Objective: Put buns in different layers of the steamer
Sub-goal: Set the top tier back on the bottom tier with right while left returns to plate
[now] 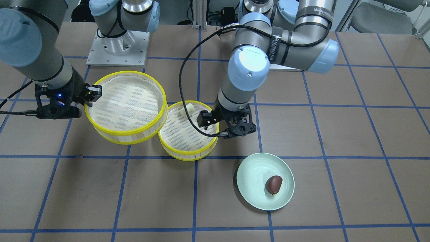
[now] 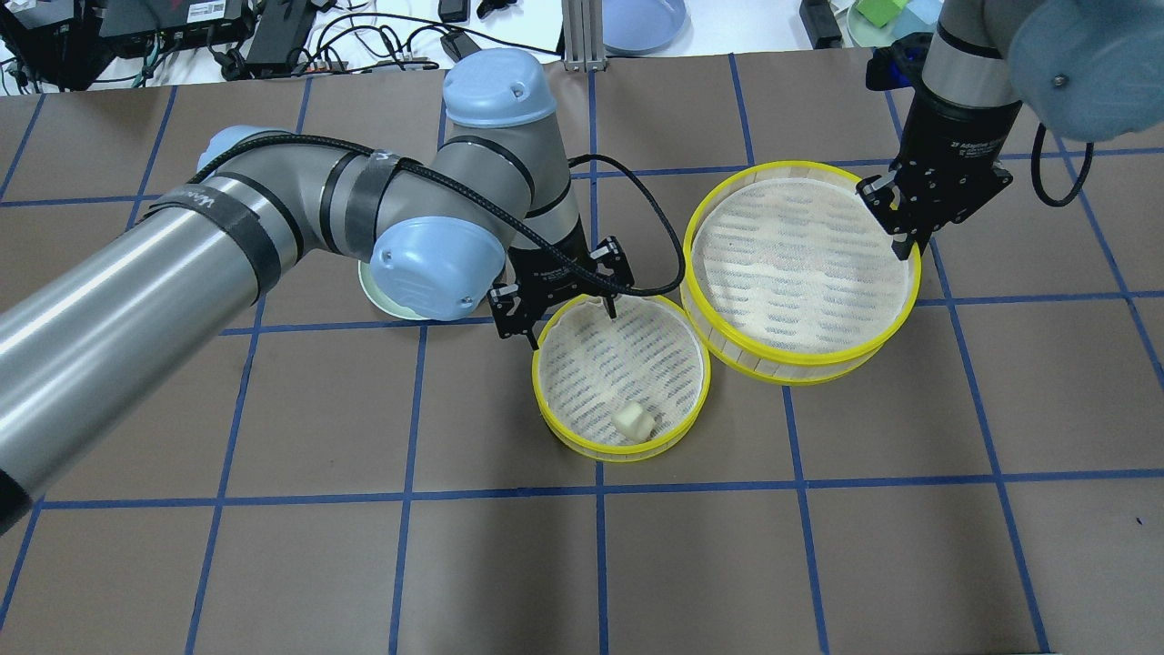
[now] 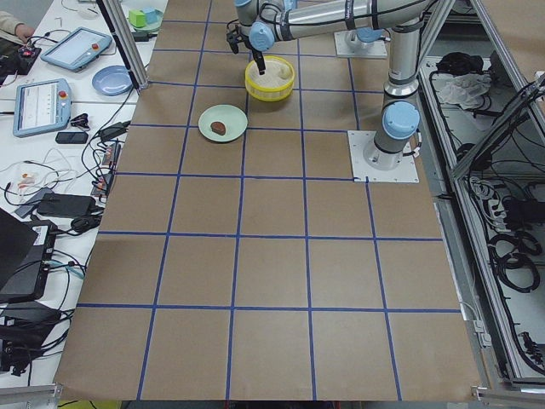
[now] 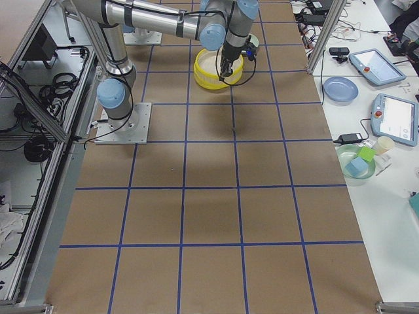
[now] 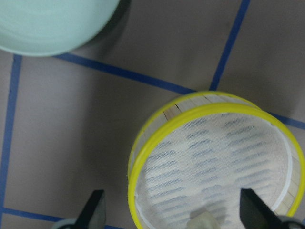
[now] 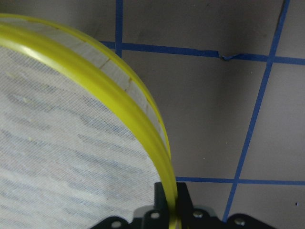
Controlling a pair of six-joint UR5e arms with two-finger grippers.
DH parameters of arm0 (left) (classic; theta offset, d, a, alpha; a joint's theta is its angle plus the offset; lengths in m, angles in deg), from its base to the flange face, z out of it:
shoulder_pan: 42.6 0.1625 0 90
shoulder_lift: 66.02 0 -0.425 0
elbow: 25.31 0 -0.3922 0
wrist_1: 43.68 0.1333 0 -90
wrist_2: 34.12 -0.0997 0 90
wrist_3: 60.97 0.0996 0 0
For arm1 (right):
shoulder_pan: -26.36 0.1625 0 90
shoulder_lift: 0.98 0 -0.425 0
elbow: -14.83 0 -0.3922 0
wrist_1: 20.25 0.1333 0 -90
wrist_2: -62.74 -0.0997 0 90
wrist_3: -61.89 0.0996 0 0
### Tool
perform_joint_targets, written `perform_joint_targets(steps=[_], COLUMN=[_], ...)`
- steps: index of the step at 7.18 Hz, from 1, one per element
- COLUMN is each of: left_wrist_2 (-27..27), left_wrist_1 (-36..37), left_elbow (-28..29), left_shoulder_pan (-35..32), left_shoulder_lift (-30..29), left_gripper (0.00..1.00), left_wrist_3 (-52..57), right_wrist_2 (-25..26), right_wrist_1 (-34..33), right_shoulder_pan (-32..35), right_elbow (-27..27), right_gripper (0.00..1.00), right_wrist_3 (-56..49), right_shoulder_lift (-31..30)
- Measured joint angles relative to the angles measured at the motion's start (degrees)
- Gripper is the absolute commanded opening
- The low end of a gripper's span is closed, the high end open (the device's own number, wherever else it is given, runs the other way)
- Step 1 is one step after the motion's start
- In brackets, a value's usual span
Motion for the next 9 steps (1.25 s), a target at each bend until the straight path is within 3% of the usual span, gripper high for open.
perform_joint_targets(steps=[2, 4, 6, 9], left_wrist_2=[-3.2, -9.8, -13.1, -13.7], left_wrist_1=[2.6, 8.1, 12.8, 20.2], left_elbow=[0.4, 0.2, -0.4, -1.0], left_shoulder_pan=[8.4, 11.5, 12.5, 12.6], left_shoulder_lift=[-0.4, -1.9, -3.9, -8.2], left_gripper=[1.00, 1.00, 1.00, 1.00], left_wrist_3=[16.7, 30.9, 37.7, 43.9], right_wrist_2=[-1.4, -2.0, -2.4, -2.0], right_wrist_1=[-2.0, -6.8, -13.4, -16.8], right_shoulder_pan=[6.8, 15.4, 19.0, 19.4], right_elbow=[0.9, 1.9, 5.6, 8.6], right_gripper=[0.00, 0.00, 0.00, 0.00], right_wrist_3=[7.6, 15.9, 18.7, 18.6], right_shoulder_lift=[1.8, 5.4, 7.1, 7.5])
